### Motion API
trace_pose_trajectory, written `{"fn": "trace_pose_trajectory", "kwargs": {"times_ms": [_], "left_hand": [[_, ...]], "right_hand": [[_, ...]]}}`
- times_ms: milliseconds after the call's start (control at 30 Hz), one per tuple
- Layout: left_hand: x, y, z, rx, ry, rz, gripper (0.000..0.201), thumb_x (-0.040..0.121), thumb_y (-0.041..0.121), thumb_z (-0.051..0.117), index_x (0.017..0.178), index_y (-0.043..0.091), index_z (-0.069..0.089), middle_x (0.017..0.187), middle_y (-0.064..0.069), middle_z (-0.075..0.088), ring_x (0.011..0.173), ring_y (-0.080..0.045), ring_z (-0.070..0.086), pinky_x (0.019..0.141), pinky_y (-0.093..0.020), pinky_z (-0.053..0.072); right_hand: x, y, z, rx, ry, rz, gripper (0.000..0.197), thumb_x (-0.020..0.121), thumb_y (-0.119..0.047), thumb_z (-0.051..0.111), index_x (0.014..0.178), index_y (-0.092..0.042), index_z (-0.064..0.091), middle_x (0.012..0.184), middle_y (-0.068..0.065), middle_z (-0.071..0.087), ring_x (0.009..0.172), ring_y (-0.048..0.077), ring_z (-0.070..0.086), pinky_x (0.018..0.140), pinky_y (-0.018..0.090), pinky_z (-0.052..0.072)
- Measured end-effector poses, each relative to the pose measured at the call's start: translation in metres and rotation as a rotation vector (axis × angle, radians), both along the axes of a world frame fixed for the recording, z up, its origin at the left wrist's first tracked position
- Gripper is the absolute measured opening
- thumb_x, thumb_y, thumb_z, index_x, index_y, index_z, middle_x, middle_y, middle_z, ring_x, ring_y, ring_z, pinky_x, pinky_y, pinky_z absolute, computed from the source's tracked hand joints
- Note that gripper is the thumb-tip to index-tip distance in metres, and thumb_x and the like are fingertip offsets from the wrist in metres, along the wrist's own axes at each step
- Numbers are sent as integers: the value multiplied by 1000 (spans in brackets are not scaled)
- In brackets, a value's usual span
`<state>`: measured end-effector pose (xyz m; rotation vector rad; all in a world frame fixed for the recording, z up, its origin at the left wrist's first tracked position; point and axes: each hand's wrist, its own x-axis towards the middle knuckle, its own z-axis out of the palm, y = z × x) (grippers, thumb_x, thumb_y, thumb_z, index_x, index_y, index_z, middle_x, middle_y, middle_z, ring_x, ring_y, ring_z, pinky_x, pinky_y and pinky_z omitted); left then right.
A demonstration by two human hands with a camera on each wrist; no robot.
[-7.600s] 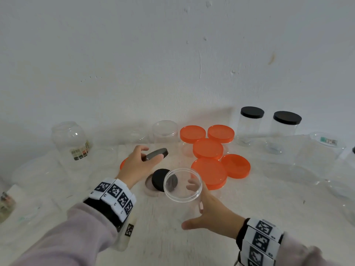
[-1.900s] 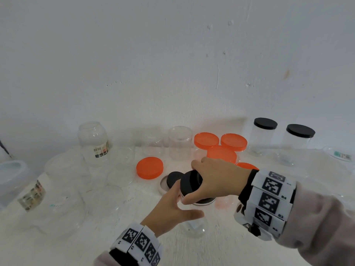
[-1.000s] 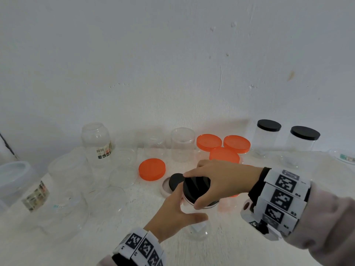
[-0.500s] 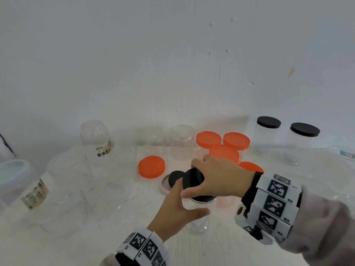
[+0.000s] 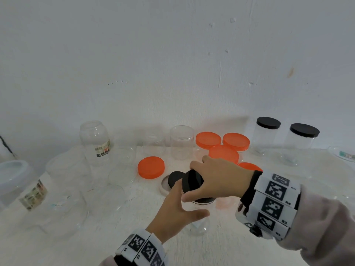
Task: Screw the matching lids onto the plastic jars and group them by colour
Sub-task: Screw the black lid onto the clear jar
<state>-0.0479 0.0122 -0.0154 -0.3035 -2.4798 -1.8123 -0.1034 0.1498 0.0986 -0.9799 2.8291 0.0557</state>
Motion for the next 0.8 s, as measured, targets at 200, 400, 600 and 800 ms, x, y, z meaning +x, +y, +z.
{"fn": "trace_pose_trajectory", "kwargs": {"times_ms": [200, 400, 600, 800], "left_hand": [[-1, -2, 0, -23, -28, 8, 73, 65, 48, 81, 120, 56, 34, 117, 41, 48, 114, 17, 45, 86, 1, 36], [0, -1, -1, -30, -22, 16, 73, 65, 51, 80, 121, 55, 35, 118, 38, 50, 114, 15, 46, 87, -1, 38], [-1, -1, -1, -23, -22, -2, 78, 65, 52, 80, 128, 51, 35, 122, 32, 52, 117, 11, 47, 89, -12, 42], [-2, -1, -2, -30, -30, 15, 77, 61, 56, 80, 123, 54, 34, 121, 35, 50, 118, 12, 46, 95, -13, 40]], "right_hand": [[-7, 11, 26, 4, -334, 139, 81, 76, -43, 73, 144, -44, 29, 126, -9, 39, 116, 15, 43, 96, 33, 45], [-5, 4, 24, 1, -165, 137, 64, 70, -64, 71, 122, -31, 53, 97, -11, 48, 90, 12, 53, 70, 23, 46], [-2, 1, 14, -4, -70, 47, 71, 70, -76, 60, 116, -23, 49, 94, -6, 48, 79, 11, 50, 62, 24, 40], [-7, 4, 28, 67, -283, 149, 84, 71, -46, 78, 142, -44, 33, 116, -9, 41, 107, 13, 45, 91, 31, 46]]}}
